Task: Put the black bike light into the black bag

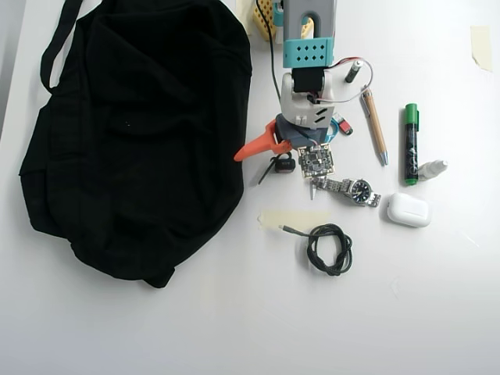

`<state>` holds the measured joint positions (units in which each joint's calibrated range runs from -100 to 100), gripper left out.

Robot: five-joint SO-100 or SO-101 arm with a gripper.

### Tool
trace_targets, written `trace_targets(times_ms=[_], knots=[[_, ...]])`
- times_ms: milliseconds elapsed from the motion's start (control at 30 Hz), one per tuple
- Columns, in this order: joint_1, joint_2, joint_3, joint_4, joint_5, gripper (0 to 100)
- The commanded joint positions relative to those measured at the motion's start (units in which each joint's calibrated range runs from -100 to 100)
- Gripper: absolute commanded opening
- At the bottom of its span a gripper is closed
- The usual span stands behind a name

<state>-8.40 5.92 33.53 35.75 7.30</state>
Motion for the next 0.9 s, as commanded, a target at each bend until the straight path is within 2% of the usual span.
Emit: trace_targets(times_ms=[0,267,633,867], knots=[[0.33,2.13,-1.37,-4.22,-0.12,61],[0.40,2.46,-1.55,-5.43,-0.12,59],[0.40,1.55,-1.10,-5.43,-0.17,34],[0.40,1.55,-1.46,-5.43,-0.17,11]])
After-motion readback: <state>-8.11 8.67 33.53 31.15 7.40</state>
